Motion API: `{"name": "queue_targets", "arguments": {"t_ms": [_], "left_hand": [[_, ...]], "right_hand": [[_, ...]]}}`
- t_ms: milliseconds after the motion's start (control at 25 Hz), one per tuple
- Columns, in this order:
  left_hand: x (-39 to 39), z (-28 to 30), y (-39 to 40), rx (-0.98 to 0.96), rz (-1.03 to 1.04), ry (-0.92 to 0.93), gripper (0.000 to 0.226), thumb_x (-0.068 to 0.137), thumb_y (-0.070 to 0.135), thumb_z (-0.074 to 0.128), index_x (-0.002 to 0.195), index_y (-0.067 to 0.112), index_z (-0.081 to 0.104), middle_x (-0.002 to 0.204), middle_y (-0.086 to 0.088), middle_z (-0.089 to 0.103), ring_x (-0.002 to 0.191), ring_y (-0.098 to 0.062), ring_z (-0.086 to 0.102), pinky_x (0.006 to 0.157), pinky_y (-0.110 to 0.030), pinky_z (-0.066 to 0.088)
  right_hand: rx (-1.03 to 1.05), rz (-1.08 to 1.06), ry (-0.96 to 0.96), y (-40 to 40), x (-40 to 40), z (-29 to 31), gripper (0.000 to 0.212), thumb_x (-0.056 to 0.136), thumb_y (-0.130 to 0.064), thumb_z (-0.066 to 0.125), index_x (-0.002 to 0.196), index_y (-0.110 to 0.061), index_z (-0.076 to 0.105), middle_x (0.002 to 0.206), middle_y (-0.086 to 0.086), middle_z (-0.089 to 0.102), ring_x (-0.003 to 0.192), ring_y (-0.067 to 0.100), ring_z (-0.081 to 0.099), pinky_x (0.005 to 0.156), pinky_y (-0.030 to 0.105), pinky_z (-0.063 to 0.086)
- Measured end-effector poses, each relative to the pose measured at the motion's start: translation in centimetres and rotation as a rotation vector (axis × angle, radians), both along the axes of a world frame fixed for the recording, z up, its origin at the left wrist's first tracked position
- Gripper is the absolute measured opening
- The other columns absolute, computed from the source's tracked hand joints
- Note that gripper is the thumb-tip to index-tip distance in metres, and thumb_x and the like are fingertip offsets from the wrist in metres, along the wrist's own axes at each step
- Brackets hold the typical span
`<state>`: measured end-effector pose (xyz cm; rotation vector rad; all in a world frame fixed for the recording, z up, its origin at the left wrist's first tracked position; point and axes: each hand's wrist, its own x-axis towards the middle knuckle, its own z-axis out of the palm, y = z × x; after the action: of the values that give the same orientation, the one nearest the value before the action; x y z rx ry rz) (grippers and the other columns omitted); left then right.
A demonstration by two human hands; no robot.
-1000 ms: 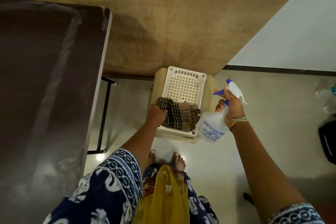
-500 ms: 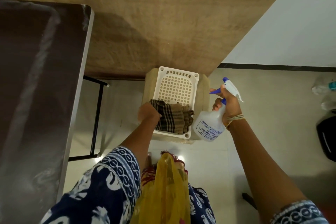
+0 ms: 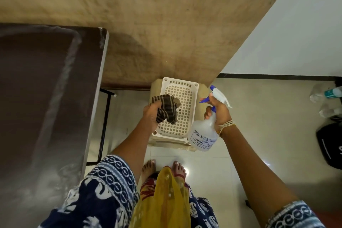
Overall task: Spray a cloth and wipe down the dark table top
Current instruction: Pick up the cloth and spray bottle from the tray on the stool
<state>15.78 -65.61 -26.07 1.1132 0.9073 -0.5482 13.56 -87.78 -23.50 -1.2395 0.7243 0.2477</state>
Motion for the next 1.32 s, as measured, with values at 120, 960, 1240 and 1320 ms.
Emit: {"name": "queue_targets", "arguments": {"t_ms": [120, 960, 1240, 1320], "left_hand": [[-0.5, 4.5, 0.5, -0.087, 0.098, -0.006, 0.035, 0.094, 0.025, 0.055, 0.12, 0.003, 0.059, 0.105, -0.015, 0.069, 0.094, -0.026, 0.067, 0.072, -0.033, 0.056], [-5.4, 24.7, 13.4, -0.155, -0.259, -0.216, 0.018, 0.091, 0.013, 0.065, 0.106, 0.003, 0.064, 0.088, -0.014, 0.074, 0.088, -0.029, 0.067, 0.076, -0.045, 0.054], [-9.3, 26.0, 21.5, -0.195, -0.314, -0.272, 0.005, 0.089, 0.008, 0.064, 0.088, 0.003, 0.066, 0.079, -0.013, 0.073, 0.07, -0.025, 0.071, 0.062, -0.037, 0.057], [-10.6, 26.1, 23.1, -0.2, -0.356, -0.285, 0.006, 0.085, 0.0, 0.065, 0.091, 0.002, 0.066, 0.089, -0.014, 0.07, 0.079, -0.024, 0.07, 0.071, -0.038, 0.06]], "right_hand": [[0.024, -0.011, -0.016, 0.8, -0.7, 3.6, 0.042, 0.097, -0.034, 0.054, 0.128, -0.005, 0.056, 0.054, -0.007, 0.063, 0.038, 0.01, 0.041, 0.041, 0.022, 0.038], [0.043, 0.077, -0.219, 15.9, -9.0, 20.0, 0.032, 0.096, -0.034, 0.058, 0.11, -0.006, 0.065, 0.104, 0.017, 0.071, 0.063, 0.025, 0.062, 0.047, 0.029, 0.052], [-0.009, -0.046, -0.327, 23.4, -16.8, 22.2, 0.043, 0.099, -0.035, 0.052, 0.117, 0.002, 0.062, 0.116, 0.024, 0.067, 0.085, 0.03, 0.065, 0.05, 0.029, 0.052], [-0.013, -0.058, -0.374, 25.4, -18.7, 23.0, 0.04, 0.1, -0.032, 0.05, 0.116, 0.002, 0.061, 0.118, 0.025, 0.065, 0.079, 0.02, 0.07, 0.049, 0.027, 0.05]]}}
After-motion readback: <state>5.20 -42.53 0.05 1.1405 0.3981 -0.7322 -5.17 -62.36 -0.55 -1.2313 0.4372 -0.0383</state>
